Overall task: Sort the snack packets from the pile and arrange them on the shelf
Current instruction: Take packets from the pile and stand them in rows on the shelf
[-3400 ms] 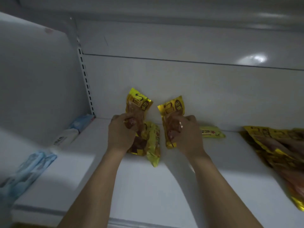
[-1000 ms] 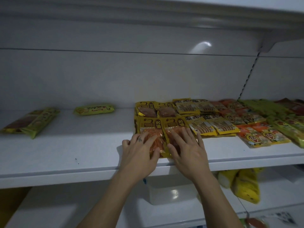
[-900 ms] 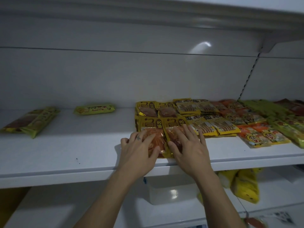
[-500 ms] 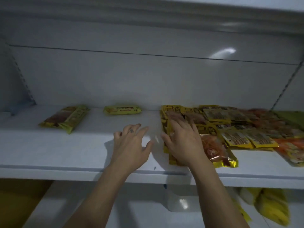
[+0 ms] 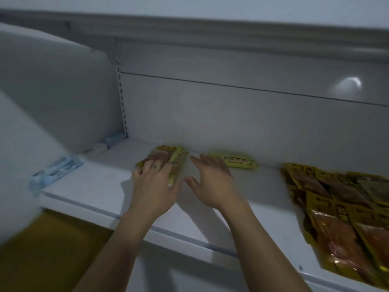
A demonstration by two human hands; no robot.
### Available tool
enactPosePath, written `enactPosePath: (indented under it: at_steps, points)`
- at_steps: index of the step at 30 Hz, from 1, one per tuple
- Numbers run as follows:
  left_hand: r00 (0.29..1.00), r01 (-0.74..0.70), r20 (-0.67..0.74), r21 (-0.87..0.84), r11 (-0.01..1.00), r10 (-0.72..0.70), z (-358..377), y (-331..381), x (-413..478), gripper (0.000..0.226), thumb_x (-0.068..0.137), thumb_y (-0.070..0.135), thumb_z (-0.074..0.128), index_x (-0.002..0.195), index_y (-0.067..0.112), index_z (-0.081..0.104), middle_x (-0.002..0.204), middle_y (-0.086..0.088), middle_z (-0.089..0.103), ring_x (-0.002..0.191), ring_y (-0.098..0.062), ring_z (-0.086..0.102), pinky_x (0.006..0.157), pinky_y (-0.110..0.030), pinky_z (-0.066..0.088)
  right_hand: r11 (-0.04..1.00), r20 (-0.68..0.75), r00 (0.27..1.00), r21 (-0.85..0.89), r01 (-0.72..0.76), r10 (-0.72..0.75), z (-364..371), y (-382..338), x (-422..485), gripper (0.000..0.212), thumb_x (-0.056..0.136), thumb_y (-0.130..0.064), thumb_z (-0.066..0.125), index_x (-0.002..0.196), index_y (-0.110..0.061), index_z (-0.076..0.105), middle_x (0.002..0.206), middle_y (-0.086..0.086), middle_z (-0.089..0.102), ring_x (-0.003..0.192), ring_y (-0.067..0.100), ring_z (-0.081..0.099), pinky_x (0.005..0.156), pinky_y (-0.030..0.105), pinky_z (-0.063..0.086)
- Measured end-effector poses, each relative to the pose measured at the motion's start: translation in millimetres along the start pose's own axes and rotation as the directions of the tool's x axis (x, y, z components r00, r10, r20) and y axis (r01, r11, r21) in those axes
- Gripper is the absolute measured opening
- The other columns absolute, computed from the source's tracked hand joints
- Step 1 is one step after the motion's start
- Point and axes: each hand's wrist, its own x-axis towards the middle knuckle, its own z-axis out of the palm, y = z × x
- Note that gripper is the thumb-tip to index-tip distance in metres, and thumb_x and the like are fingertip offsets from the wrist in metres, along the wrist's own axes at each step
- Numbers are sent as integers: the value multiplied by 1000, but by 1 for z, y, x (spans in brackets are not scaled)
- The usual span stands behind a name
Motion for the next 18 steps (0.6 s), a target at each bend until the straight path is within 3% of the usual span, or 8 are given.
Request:
enactPosePath:
  at_steps: [5,10,13,15,18]
  points:
    - [996,82,20,-6,997,-81,-3,-61,15,48,85,44,42,122,23,66,131,-2,61,124,-27,48,89,-42,31,999,84,995,8,47,-47,24,-37,48,55,97,-42,48,149,-31,33,154,1,37,143,17,29,120,38,5]
    - [995,63,80,-7,998,-62,1,-94,43,40,94,30,49,133,29,57,133,-1,58,125,-28,46,83,-38,26,997,161,986,67,38,-48,35,-69,96,36,96,-43,47,130,-37,57,132,-5,57,126,20,48,112,35,15]
    - [974,27,223,37,999,-35,11,-103,63,60,90,43,29,149,34,37,151,0,42,137,-23,36,95,-39,28,1000,144,989,11,14,-15,53,-73,117,30,93,-43,45,117,-39,62,120,-7,64,117,20,54,111,41,22]
    - [950,-9,313,43,999,-5,21,-106,72,69,84,48,16,152,39,28,158,3,32,140,-21,32,100,-41,28,1000,134,991,16,3,-5,67,-70,120,37,91,-41,44,126,-40,57,129,-10,60,124,18,50,115,48,22]
    - [940,-100,330,43,994,81,43,-113,75,73,84,54,2,150,41,31,158,13,30,136,-19,37,91,-38,30,998,204,979,-67,22,-7,85,-64,117,56,97,-42,37,151,-35,30,158,-12,30,146,14,21,120,50,6]
